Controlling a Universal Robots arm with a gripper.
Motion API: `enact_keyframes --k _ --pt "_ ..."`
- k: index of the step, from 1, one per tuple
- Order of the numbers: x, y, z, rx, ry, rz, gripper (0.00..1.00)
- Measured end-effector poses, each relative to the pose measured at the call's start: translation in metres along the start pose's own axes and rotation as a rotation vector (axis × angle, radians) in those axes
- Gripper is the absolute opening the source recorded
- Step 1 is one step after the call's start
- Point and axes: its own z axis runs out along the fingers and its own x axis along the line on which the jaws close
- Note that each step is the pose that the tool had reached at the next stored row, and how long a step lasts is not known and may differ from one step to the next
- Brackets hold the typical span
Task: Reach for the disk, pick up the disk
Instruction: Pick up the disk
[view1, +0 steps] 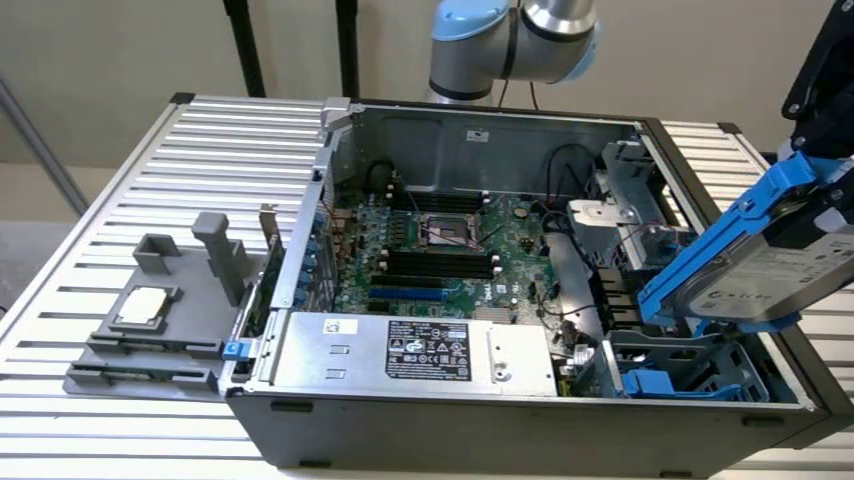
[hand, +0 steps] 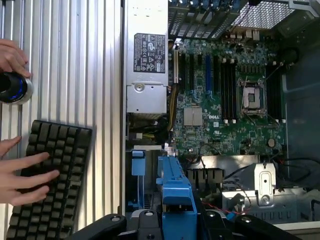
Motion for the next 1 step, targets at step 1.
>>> enact_keyframes --k 1 --pt "0.0000 0.0000 0.0000 0.0000 0.0000 0.000 0.33"
